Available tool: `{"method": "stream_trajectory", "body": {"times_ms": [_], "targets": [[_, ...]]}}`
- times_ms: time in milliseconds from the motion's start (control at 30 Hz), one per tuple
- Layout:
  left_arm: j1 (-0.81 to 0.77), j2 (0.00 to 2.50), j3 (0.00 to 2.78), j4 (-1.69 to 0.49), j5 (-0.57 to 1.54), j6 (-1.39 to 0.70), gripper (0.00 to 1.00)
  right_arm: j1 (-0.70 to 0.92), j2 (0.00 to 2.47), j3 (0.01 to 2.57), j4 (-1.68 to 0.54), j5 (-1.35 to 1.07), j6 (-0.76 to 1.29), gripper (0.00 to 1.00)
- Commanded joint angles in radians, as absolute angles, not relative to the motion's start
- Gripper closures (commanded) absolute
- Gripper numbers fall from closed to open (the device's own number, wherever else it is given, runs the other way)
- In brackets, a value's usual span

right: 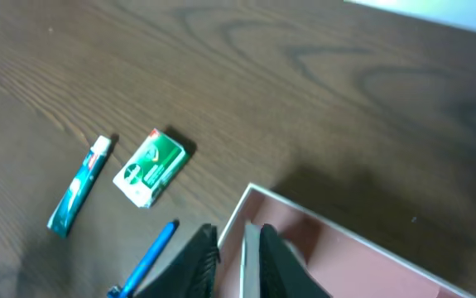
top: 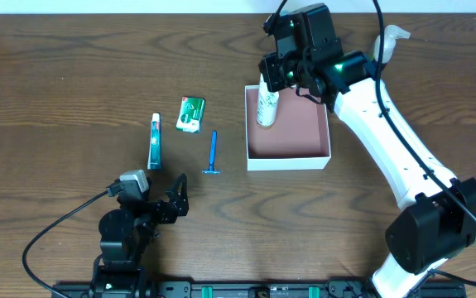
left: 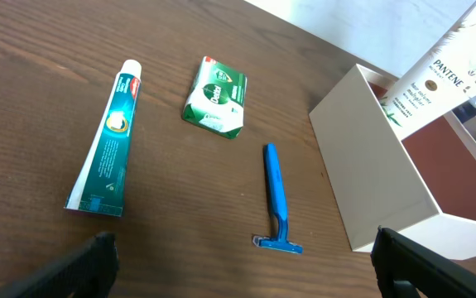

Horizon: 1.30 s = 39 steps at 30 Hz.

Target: Pack container

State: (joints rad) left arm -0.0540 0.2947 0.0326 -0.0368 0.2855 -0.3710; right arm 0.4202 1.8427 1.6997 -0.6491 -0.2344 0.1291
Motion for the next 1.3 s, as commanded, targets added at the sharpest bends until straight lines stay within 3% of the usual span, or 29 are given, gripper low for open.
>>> {"method": "stream_trajectory", "body": {"times_ms": [0,200,333,367,400,633,767,1067,1267], "targets": [[-0.049,0.293,0.017,-0.073,0.299,-0.379,0.02,0.415,1.831,1.723,-0.629,-0.232,0.138,0.77],[-0.049,0.293,0.017,-0.073,0.299,-0.379,0.02,0.305,1.811,1.882,-0.699,-0.232,0.171,0.72],[-0.049,0.293,0.017,-0.073,0.299,-0.379,0.02,0.196,1.805,1.994,-0.777,-0.237,0.178,0.25],[-0.049,0.293,0.017,-0.073,0.299,-0.379,0.02,0.167,1.804,2.012,-0.789,-0.245,0.179,0.03],[-0.049,0.293,0.017,-0.073,0.299,-0.379,0.02,0.144,1.802,2.023,-0.800,-0.258,0.179,0.01],[-0.049,0.293,0.017,-0.073,0.299,-0.379,0.02,0.026,1.803,1.989,-0.879,-0.150,0.224,0.01],[-0.049,0.293,0.017,-0.073,0.299,-0.379,0.02,-0.022,1.841,1.969,-0.939,0.025,0.565,0.04],[-0.049,0.293,0.017,-0.073,0.299,-0.379,0.02,-0.051,1.918,1.968,-0.924,0.014,1.274,0.01],[-0.049,0.293,0.017,-0.073,0.299,-0.379,0.02,-0.045,1.946,1.968,-0.862,0.021,1.368,0.01]]}}
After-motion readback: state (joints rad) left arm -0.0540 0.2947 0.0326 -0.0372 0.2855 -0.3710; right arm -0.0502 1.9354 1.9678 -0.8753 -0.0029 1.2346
